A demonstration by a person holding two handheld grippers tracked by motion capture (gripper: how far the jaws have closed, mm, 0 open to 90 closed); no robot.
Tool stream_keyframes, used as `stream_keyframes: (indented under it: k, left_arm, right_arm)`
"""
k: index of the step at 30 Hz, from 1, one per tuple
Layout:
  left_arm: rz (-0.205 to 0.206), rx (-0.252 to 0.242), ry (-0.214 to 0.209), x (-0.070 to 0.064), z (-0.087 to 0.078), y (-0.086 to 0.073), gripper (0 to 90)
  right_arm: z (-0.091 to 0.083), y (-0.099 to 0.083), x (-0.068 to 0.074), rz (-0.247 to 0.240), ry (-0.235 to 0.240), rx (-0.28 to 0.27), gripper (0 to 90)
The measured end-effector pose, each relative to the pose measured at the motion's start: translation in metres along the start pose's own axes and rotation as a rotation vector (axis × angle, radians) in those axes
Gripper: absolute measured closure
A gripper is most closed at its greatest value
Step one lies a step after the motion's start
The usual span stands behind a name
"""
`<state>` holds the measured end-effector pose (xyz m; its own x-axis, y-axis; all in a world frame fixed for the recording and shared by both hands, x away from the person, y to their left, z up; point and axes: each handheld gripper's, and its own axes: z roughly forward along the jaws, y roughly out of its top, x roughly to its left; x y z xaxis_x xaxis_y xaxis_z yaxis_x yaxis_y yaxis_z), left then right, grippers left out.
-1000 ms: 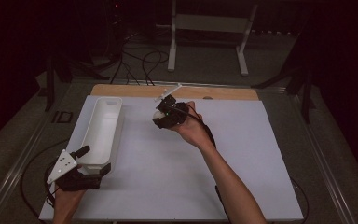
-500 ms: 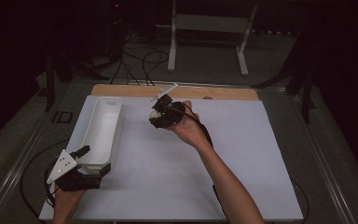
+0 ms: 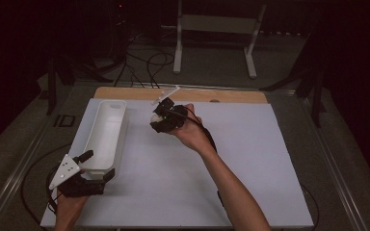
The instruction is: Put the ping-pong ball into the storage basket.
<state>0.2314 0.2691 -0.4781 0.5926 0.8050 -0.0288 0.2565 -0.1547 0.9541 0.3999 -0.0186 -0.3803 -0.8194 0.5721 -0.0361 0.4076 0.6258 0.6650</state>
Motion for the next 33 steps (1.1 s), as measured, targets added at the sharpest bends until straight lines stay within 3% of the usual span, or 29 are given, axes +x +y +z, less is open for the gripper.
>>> stream_keyframes:
  k: [33]
  left_arm:
    - [0.001, -0.007, 0.003, 0.0, -0.001, 0.0, 0.0]
  right_arm:
    - [0.01, 0.015, 0.021, -0.028, 0.035, -0.019, 50.4]
